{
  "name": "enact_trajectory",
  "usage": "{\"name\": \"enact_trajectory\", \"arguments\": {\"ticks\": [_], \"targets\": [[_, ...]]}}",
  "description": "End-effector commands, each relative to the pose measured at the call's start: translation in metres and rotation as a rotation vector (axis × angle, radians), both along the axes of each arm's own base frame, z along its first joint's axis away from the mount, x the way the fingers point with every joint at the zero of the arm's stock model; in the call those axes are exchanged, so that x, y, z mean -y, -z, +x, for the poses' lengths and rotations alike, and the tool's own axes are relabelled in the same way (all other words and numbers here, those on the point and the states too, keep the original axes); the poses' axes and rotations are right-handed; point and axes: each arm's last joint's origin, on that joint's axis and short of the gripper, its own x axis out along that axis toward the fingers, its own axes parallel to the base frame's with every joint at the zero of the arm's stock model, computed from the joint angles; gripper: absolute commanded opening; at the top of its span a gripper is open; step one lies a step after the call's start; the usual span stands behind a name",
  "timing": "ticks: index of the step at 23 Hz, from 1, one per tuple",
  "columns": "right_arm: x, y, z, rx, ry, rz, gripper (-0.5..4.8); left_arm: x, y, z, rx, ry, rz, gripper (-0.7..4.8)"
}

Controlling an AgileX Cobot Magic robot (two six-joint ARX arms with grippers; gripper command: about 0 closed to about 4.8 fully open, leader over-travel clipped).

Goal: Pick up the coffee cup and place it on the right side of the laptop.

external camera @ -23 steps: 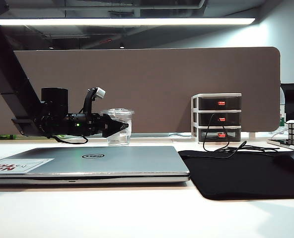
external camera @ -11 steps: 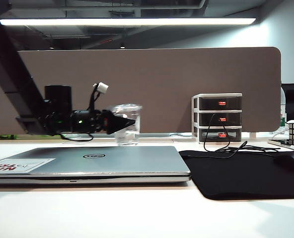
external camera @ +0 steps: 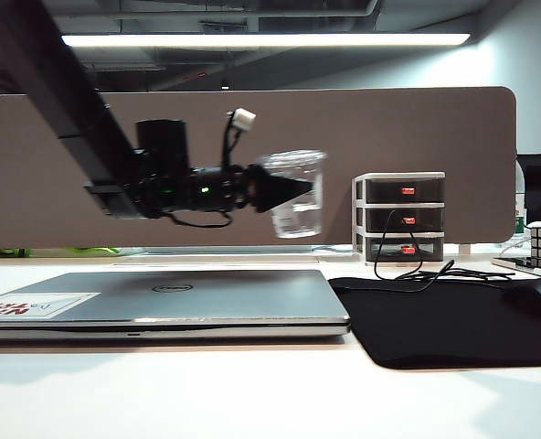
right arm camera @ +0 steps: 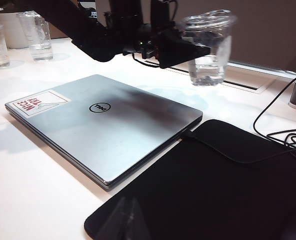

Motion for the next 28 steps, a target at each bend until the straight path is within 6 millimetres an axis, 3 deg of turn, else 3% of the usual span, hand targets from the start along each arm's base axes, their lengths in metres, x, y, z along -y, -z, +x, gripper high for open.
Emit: {"name": "enact_trajectory", "arguments": {"ticks": [1,14,28], "targets": [[0.0,0.001,0.0,0.007,-0.003,-0.003,-0.01,0.022,-0.012,-0.013,-0.014,0.108,-0.002,2.91],[0.0,0.001,0.0,0.007,-0.003,-0.003,-0.01,0.094,-0.006,-0.059,-0.066,0.493,0.065,3.09],[0.0,0.001,0.0,0.007,-0.003,-0.002,-0.01,0.125,0.025,-0.083,-0.062,0.587,0.121,3.09]]}}
